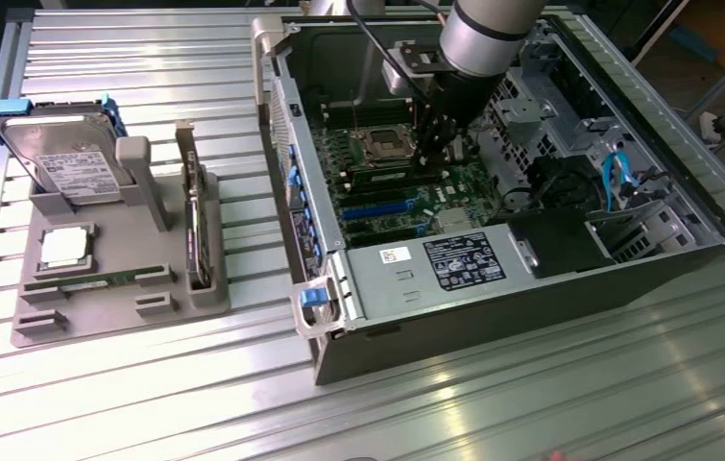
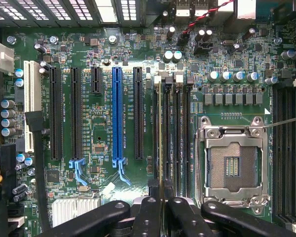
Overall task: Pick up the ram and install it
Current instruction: 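Insert the ram into the slot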
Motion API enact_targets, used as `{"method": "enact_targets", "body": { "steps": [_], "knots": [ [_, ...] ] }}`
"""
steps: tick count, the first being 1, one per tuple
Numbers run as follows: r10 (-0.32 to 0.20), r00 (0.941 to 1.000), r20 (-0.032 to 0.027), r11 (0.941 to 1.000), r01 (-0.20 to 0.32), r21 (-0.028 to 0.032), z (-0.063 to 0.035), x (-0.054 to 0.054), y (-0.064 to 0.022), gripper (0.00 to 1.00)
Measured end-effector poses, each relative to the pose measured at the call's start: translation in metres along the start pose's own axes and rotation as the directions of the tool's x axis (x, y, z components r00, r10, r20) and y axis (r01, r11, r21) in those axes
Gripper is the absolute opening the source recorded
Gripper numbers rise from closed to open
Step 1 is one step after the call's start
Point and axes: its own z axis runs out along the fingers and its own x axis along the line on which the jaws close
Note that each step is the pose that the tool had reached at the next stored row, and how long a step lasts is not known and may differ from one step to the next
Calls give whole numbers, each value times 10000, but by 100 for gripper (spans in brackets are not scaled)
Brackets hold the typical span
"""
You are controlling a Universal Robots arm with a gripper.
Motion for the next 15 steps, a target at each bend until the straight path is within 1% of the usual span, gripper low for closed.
{"method": "enact_targets", "body": {
  "steps": [15],
  "knots": [
    [0,10000,3,10000,0,1,6,-8,0,12]
  ]
}}
